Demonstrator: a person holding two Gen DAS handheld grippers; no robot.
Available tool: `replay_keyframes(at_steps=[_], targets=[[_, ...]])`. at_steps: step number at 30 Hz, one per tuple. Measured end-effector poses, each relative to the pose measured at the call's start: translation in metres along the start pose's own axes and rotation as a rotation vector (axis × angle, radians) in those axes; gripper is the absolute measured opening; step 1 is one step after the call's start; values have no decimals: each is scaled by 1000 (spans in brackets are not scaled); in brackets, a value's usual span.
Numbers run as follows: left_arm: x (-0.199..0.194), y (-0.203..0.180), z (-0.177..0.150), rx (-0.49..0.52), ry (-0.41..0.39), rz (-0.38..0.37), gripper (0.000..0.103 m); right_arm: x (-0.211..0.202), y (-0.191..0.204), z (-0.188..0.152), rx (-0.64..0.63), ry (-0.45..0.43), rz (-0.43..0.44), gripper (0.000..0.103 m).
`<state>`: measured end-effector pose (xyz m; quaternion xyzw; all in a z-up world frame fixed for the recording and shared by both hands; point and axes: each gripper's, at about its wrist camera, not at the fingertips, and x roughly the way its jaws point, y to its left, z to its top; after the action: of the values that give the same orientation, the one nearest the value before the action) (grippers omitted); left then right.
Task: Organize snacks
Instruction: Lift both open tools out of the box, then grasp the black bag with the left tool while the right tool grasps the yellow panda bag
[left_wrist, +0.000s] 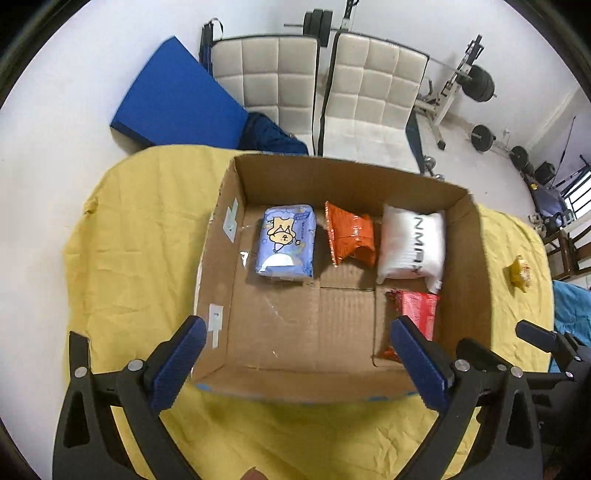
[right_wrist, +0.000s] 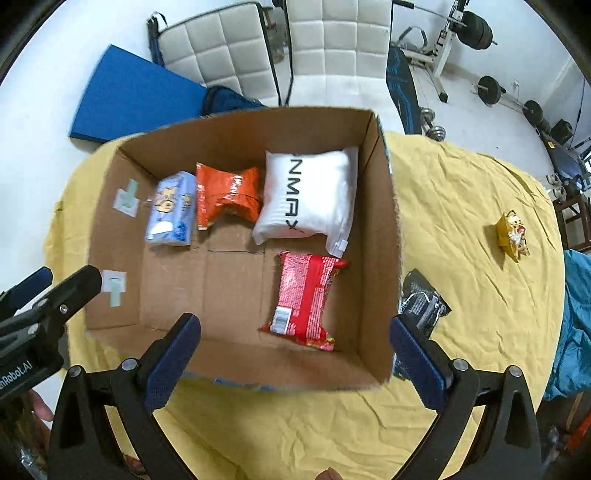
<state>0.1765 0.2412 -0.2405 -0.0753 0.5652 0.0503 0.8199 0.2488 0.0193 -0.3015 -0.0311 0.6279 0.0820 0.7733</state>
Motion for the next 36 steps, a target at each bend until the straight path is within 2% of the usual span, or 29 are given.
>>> replay_keyframes(at_steps=[8, 14, 18, 22, 26, 32, 36], targets=[[-42, -7, -9, -8, -43, -11, 102, -44, -7, -20, 3, -59, 43, 103], [-55, -25, -9, 6, -65, -3, 102, -63, -20, -27, 16, -81, 87, 103], [-56, -48, -11, 26, -61, -4, 102, -74, -46, -32, 54, -96, 110, 103], [-47, -94, -21, 97, -36, 6, 102, -81, -98, -43, 128, -107, 99, 103], [-17, -153, -43, 182, 30, -7, 102, -76, -168, -58, 223, -91, 47, 103], [43, -250, -71, 335, 193, -26, 102, -45, -272, -88, 352, -2, -9, 103], [63, -317, -69, 472, 197, -8, 102, -26, -330, -107, 403, 27, -27, 103]])
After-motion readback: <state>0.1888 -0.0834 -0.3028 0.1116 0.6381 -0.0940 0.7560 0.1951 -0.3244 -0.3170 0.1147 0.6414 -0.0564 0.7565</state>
